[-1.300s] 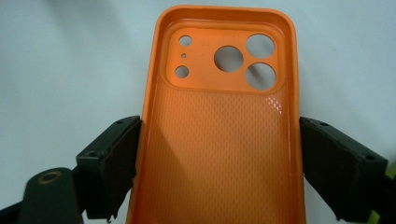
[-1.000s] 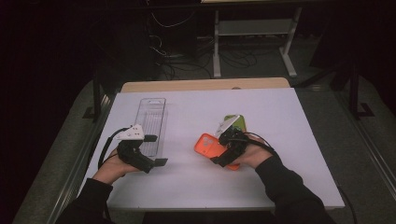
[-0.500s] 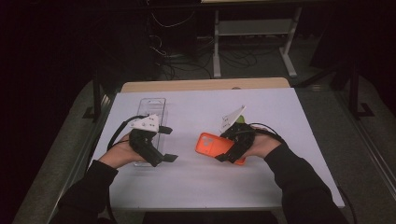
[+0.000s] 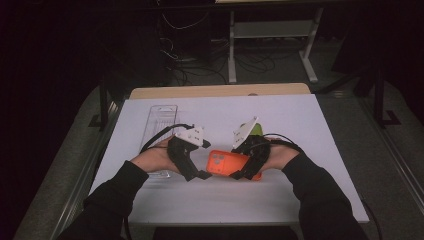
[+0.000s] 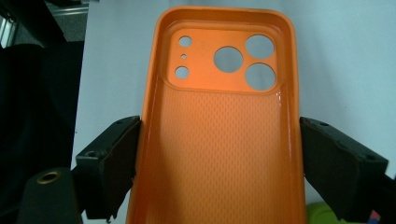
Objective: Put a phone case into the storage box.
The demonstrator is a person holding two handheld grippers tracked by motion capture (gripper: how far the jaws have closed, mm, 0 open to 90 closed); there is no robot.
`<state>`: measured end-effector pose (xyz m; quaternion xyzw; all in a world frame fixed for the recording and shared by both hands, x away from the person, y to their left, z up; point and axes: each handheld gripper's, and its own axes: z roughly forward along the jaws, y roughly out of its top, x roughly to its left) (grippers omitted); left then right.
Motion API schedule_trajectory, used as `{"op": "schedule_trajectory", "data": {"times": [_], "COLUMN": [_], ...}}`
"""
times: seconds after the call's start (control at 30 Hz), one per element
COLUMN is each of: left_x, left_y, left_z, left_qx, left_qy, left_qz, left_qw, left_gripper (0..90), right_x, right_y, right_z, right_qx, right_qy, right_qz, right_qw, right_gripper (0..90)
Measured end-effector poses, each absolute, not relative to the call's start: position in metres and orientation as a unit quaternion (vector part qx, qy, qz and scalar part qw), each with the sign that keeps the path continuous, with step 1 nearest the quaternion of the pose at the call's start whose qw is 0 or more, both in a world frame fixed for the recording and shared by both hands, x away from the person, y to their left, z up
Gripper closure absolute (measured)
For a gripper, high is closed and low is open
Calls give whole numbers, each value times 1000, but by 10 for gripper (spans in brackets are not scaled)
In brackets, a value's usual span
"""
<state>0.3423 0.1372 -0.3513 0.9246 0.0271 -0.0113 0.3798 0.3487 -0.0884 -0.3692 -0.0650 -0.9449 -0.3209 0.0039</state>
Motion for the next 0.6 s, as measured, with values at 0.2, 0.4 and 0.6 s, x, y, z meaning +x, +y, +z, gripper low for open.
{"op": "schedule_trajectory", "data": {"times": [0.2,0.4,0.6], "left_x": [344,345,346], "left_y": [127,120,117], "left_z": [-357,-364,-367], "left_qx": [932,937,936], "left_qy": [10,4,4], "left_qz": [-11,-13,-13], "left_qw": [361,350,351], "left_gripper": [0,0,0], "right_x": [346,344,343], "right_y": [-86,-88,-87], "right_z": [-370,-368,-366], "right_qx": [-54,-46,-42], "right_qy": [-946,-944,-943], "right_qz": [-319,-325,-330], "right_qw": [11,9,11], "right_gripper": [146,146,146]}}
